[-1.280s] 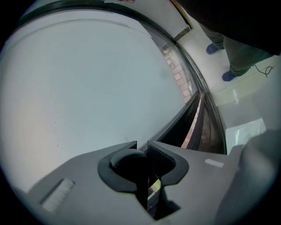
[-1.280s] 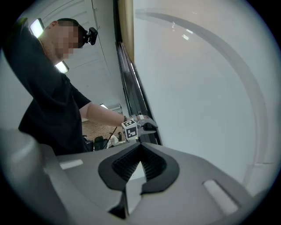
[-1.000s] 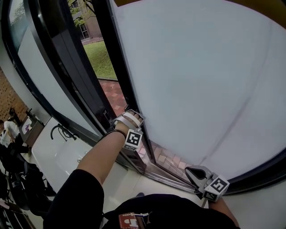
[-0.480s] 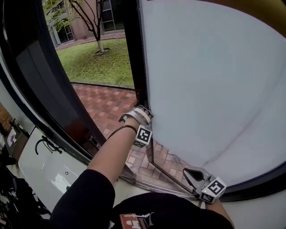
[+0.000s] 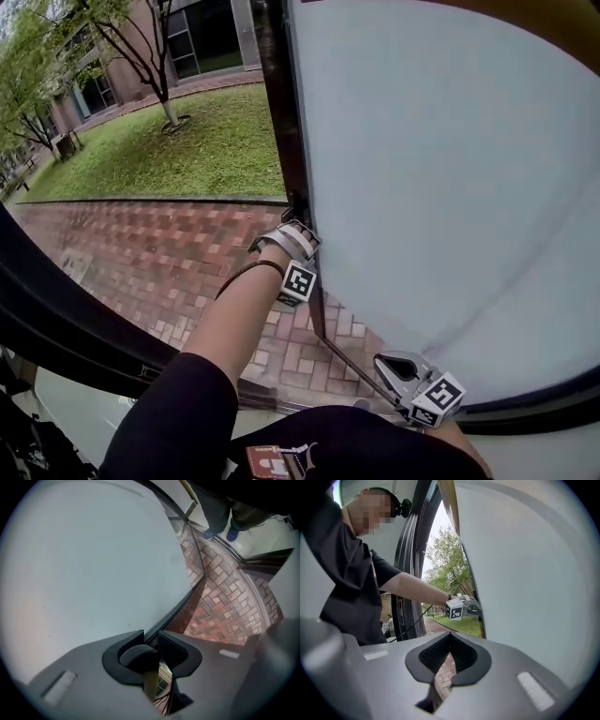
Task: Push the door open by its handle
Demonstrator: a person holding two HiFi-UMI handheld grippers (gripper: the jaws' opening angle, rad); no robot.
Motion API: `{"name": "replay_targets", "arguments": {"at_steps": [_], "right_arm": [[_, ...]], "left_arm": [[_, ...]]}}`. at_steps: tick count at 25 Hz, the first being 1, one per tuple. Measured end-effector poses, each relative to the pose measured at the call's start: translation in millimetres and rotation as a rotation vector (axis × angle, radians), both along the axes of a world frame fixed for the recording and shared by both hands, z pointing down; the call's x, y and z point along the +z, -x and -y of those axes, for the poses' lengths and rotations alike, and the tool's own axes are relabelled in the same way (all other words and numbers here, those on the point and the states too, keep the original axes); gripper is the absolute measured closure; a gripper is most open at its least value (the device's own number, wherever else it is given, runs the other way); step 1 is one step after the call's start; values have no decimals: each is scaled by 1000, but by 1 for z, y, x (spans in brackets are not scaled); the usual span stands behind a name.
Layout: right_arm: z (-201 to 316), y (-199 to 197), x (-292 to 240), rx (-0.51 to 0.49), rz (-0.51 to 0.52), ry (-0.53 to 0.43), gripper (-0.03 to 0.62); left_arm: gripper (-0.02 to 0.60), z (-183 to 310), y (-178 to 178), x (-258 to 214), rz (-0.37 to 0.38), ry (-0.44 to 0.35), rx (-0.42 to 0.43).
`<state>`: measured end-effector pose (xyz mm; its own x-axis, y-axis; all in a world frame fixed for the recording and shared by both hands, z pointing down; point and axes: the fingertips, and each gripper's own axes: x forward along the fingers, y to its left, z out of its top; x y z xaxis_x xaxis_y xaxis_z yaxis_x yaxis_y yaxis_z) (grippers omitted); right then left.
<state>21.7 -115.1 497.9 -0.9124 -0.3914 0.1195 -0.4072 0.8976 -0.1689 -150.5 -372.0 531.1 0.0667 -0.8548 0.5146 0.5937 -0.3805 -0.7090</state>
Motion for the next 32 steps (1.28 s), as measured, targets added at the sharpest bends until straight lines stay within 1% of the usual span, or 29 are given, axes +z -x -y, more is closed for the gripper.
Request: {"name": "replay_targets", "arguments": {"at_steps": [2, 3, 6, 9, 12, 15, 16, 17, 21, 22, 24, 25, 26, 28, 31, 32], "right_arm": [[9, 16, 9, -41, -23, -3, 594], [18, 18, 10, -66, -34, -6, 594], [64, -1, 2, -131, -37, -23, 594], [93, -8, -11, -155, -37, -42, 594], [113, 5, -9, -149, -28, -50, 594], [129, 25, 1, -112, -30, -52, 594], [140, 25, 3, -99, -30, -53, 594], [157, 19, 4, -84, -30, -52, 594], [257, -8, 9, 12, -32, -72, 594], [280, -10, 14, 41, -35, -88, 594], [323, -14, 24, 103, -30, -108, 594], [343, -16, 30, 137, -28, -104, 594], [360, -18, 35, 171, -29, -96, 594], [385, -23, 39, 225, -39, -89, 594], [420, -39, 33, 291, -65, -91, 594], [428, -47, 31, 306, -74, -88, 594]], "left_arm": [[499, 13, -2, 5, 3, 4, 26], [499, 25, -9, 7, 3, 8, 40], [495, 72, -50, 12, 7, 29, 85], [468, 101, -78, 9, 6, 42, 124], [465, 122, -89, 8, 4, 32, 180], [466, 134, -94, 12, 2, 23, 254], [466, 140, -103, 12, -4, 20, 282], [466, 152, -118, 12, -14, 16, 312], [510, 215, -192, 12, -51, -1, 439], [525, 225, -206, 12, -60, -6, 471], [530, 243, -232, 13, -73, -23, 526], [549, 251, -245, 14, -75, -30, 549], [554, 257, -257, 16, -79, -29, 572], [555, 261, -281, 13, -113, 6, 625], [563, 266, -320, -9, -236, 123, 687], [577, 267, -332, -14, -261, 151, 703]]}}
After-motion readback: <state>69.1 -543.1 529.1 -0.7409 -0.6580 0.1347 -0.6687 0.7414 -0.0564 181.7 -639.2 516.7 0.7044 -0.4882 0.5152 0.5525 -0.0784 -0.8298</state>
